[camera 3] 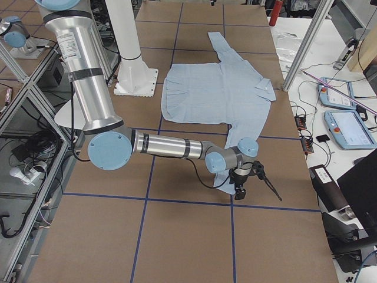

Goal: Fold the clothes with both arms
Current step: 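Reach the right gripper down and grasp the cuff of the sleeve nearest it, then carry the sleeve with the right gripper across the shirt toward the collar, then lay the sleeve on the shirt and release while the left gripper grasps the other cuff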

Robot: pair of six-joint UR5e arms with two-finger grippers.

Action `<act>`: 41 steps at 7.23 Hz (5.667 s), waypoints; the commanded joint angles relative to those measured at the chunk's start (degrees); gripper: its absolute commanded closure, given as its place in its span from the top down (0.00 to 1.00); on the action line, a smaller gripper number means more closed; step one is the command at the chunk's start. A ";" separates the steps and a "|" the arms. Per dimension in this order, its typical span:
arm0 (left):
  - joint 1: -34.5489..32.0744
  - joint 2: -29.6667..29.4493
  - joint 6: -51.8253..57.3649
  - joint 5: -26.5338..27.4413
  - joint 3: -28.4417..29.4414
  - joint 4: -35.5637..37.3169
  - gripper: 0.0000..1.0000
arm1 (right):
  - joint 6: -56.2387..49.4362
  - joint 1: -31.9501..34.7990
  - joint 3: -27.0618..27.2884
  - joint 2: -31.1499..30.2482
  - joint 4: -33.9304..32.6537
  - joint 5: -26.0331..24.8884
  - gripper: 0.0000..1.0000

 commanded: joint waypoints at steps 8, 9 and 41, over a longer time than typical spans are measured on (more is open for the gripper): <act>-0.09 0.13 -0.07 -0.24 -0.89 0.09 1.00 | 0.33 2.14 8.67 2.21 -8.62 6.87 0.00; 0.00 0.22 -0.07 -0.24 -1.24 0.00 1.00 | 1.21 2.06 17.00 2.21 -16.76 8.73 0.00; 11.77 -12.61 -10.26 3.10 38.21 -20.39 0.75 | 77.15 -29.32 23.50 23.31 -0.58 -11.47 1.00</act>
